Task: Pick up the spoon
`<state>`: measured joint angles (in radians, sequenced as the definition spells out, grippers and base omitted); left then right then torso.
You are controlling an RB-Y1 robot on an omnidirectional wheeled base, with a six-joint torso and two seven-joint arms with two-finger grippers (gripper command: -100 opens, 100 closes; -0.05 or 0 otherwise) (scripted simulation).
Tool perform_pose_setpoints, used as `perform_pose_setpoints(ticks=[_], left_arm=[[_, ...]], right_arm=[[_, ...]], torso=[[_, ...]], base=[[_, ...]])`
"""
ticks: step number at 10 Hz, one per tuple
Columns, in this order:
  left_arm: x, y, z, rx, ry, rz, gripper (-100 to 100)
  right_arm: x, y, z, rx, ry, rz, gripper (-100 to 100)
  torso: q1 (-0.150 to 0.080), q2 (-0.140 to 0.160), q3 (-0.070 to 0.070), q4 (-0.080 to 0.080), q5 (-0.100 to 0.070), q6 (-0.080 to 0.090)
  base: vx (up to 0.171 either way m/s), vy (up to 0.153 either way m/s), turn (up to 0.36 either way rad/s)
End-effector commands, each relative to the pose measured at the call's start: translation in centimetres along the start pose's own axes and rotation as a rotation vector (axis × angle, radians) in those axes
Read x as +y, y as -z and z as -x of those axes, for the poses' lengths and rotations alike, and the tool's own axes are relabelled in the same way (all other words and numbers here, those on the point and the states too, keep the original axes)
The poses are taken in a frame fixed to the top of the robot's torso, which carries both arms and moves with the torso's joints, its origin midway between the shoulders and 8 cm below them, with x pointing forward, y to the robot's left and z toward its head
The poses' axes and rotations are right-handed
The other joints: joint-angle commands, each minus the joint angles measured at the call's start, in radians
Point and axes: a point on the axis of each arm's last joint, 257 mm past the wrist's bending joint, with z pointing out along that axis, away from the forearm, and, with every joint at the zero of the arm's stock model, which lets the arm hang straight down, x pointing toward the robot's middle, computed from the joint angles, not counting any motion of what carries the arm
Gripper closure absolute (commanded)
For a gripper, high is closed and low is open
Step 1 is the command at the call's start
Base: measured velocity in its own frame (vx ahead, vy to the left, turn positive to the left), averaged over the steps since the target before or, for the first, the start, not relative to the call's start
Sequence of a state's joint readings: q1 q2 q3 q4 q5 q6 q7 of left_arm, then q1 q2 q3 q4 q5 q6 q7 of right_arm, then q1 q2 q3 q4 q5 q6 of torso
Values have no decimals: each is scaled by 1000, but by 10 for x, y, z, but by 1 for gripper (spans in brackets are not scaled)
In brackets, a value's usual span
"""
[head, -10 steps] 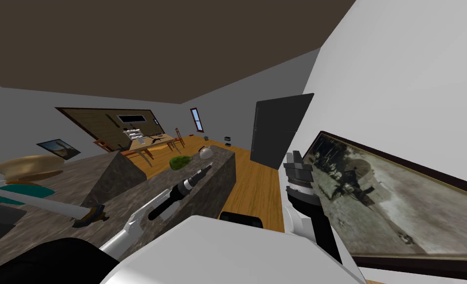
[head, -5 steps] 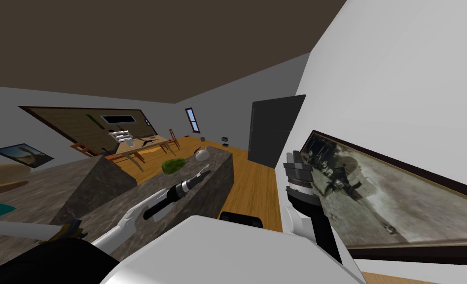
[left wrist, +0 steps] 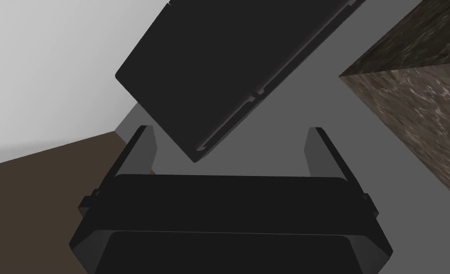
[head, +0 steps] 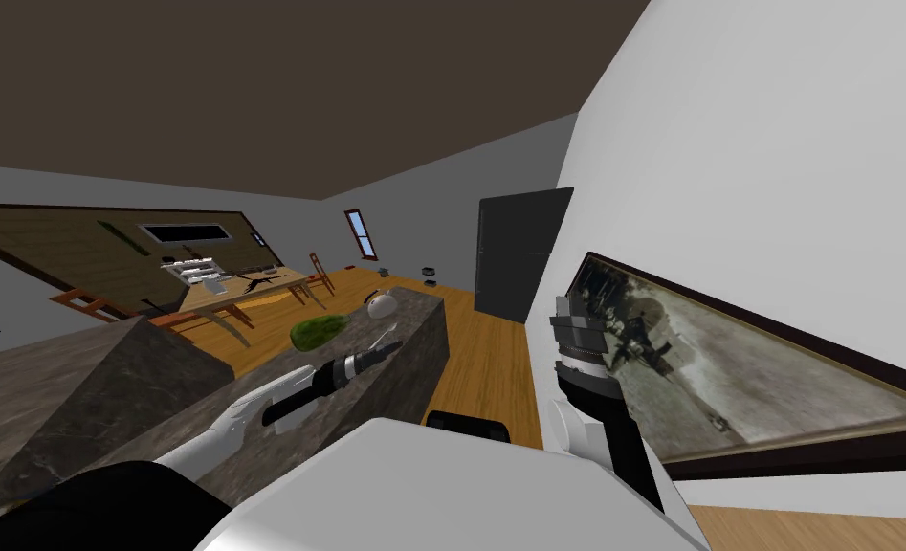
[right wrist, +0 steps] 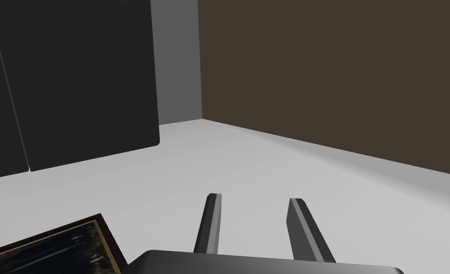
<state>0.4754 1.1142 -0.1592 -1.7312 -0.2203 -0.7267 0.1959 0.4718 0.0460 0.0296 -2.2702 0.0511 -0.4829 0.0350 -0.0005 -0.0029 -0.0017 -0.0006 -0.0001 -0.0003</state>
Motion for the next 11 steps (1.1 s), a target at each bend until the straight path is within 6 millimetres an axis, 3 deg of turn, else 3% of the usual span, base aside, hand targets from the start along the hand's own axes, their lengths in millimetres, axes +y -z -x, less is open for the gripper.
perform_pose_setpoints(ticks=[1, 4, 6, 7, 10, 11], left_arm=[[12, 8, -5, 50, -18, 32, -100], [49, 38, -24, 158, -21, 129, -100], [51, 42, -19, 184, -44, 141, -100], [68, 59, -27, 232, -43, 189, -100], [87, 84, -26, 308, -72, 253, -100], [103, 104, -29, 355, -75, 305, -100]], right_arm=[[0, 0, 0, 0, 0, 0, 0], [0, 0, 0, 0, 0, 0, 0], [0, 0, 0, 0, 0, 0, 0], [0, 0, 0, 0, 0, 0, 0], [0, 0, 0, 0, 0, 0, 0], [0, 0, 0, 0, 0, 0, 0]], torso=[[0, 0, 0, 0, 0, 0], [0, 0, 0, 0, 0, -1], [0, 0, 0, 0, 0, -1], [0, 1, 1, 0, 0, -1], [-1, 0, 0, 0, 0, 0], [-1, 0, 0, 0, 0, -1]], base=[[31, -9, -90], [38, -11, -153], [29, -6, -32], [36, -14, -161], [42, -11, -108], [50, -13, -152]])
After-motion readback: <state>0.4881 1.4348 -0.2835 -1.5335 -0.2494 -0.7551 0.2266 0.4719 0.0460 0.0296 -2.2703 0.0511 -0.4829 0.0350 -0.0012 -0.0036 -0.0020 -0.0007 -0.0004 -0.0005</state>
